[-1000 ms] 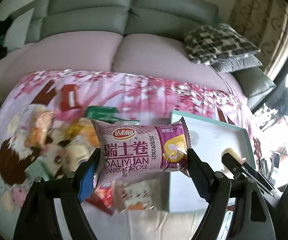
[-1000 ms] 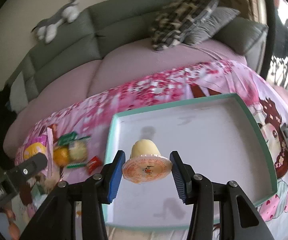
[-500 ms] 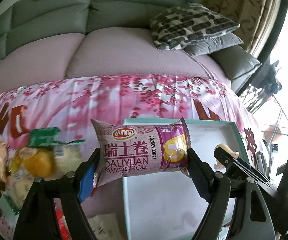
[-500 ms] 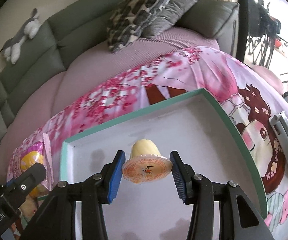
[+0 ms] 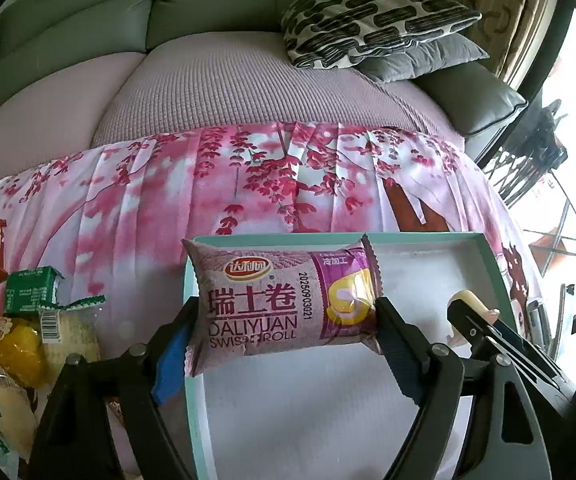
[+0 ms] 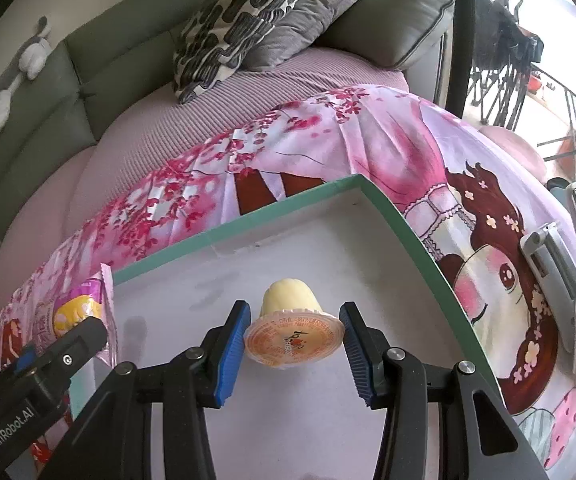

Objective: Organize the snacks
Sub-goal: 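Carry the Swiss roll and jelly cup over the tray and release both, then move both tools back over the snack pile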

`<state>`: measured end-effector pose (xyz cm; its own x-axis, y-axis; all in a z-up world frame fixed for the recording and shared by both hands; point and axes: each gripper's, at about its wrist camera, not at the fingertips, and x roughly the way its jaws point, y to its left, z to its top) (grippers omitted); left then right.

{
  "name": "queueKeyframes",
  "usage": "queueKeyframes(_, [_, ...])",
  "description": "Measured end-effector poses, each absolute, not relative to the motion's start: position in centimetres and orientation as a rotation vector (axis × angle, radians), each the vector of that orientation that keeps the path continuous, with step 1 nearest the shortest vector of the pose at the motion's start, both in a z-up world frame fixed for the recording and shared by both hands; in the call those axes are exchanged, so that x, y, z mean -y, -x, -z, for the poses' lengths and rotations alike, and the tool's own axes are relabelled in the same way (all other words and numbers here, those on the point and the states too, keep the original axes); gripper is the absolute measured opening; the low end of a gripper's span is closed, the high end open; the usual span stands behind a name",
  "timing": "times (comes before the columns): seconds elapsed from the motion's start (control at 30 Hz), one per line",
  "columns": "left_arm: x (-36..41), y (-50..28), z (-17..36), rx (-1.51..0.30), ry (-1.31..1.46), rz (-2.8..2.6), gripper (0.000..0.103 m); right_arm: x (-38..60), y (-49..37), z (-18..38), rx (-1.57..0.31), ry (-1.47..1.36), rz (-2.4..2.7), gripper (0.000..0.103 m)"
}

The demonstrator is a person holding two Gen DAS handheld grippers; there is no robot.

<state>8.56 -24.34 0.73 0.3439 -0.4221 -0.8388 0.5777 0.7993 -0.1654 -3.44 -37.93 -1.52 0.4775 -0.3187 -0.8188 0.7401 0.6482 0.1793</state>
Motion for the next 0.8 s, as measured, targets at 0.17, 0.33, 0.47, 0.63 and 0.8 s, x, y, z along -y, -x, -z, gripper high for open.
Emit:
queueKeyframes(0.17, [24.3, -8.4, -0.7, -1.018, -0.17, 0.645, 0.087, 38.1, 3.6, 1.6, -0.854, -0.583, 0.69, 0.05])
queueKeyframes(0.33, [23.8, -8.3, -1.3, -0.998, -0.155, 0.644, 0.087, 38.1, 3.8, 1.2, -0.841, -0.584, 0.69, 0.051])
queueKeyframes(0.47, [22.7, -8.4, -2.3, -0.969, -0.133, 0.621, 0.094, 37.8, 3.7, 0.5, -0.829, -0.56, 0.675, 0.054])
queueKeyframes(0.63, [21.3, -8.7, -3.5, -0.934, -0.137, 0.56, 0.094, 37.6, 3.5, 0.6, -0.849, -0.56, 0.664, 0.066])
queueKeyframes(0.8, [18.9, -9.6, -4.0, -0.908, -0.164, 0.434, 0.098, 37.6, 3.6, 0.6, -0.877, -0.548, 0.678, 0.077])
